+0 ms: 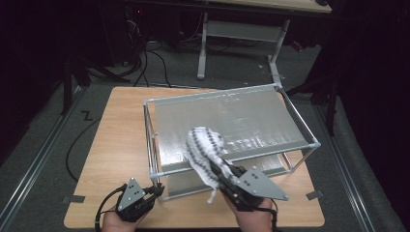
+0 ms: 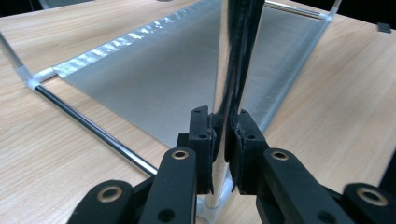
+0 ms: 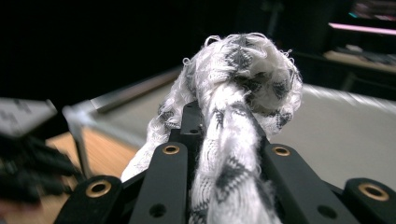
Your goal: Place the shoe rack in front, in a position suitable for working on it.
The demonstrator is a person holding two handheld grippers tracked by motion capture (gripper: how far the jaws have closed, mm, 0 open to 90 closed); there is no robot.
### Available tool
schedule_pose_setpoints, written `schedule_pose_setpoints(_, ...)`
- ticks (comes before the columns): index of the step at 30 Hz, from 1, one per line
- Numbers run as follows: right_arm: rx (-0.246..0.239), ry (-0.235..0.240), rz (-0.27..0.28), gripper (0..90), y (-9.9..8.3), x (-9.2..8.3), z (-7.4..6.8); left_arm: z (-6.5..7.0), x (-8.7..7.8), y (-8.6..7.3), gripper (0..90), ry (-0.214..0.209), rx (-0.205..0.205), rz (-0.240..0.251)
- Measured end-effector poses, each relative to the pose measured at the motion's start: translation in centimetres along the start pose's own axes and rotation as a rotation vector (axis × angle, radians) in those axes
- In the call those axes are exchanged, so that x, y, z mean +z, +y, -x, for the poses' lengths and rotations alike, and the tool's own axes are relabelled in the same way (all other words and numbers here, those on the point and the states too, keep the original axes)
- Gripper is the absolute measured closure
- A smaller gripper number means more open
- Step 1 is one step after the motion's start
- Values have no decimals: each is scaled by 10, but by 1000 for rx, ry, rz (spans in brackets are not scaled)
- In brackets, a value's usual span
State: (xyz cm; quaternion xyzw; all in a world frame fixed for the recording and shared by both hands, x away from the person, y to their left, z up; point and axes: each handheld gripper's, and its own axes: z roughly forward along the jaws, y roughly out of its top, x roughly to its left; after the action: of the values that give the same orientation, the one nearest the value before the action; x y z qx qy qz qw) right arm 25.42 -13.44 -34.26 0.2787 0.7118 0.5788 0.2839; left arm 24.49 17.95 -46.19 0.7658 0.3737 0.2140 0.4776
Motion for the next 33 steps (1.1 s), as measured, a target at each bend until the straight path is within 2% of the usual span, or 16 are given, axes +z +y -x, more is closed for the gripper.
schedule_pose_setpoints(3,5,-48,-48,777,-20,-19,17,-7,4,2,807,14,-12,2)
schedule_pose_setpoints(6,40,-83,-93,779,-41,-33,34,-11,6,3,806,25,-17,6)
schedule_pose_setpoints(9,75,-91,-132,780,-60,-38,45,-13,7,4,806,30,-16,3)
schedule_pose_setpoints(12,100,-92,-198,781,-80,-34,52,-17,8,5,806,35,-22,5)
schedule_pose_setpoints(13,100,-92,-198,781,-80,-34,52,-18,9,5,806,37,-23,5)
schedule_pose_setpoints(16,97,-106,-251,782,-94,-27,56,-25,11,6,805,41,-30,7)
schedule_pose_setpoints(18,95,-120,-317,782,-109,-20,60,-28,12,6,805,43,-38,9)
schedule_pose_setpoints(19,109,-131,-395,782,-126,-13,66,-30,12,7,804,45,-37,7)
schedule_pose_setpoints(20,109,-131,-395,782,-126,-13,66,-30,12,7,804,46,-39,7)
schedule_pose_setpoints(21,113,-137,-424,782,-132,-11,69,-32,12,7,805,49,-37,6)
schedule_pose_setpoints(22,137,-137,-462,781,-140,-8,74,-33,12,7,805,51,-38,5)
schedule_pose_setpoints(24,181,-130,-498,777,-149,-7,80,-35,12,7,805,55,-37,4)
schedule_pose_setpoints(27,194,-138,-512,707,-154,-6,81,-39,12,7,804,62,-50,9)
schedule_pose_setpoints(29,213,-115,-536,587,-156,-3,80,-41,12,7,803,66,-56,10)
schedule_pose_setpoints(30,186,-108,-574,499,-159,3,77,-42,12,7,803,69,-58,10)
schedule_pose_setpoints(33,163,-102,-599,480,-163,10,74,-44,10,5,802,79,-69,15)
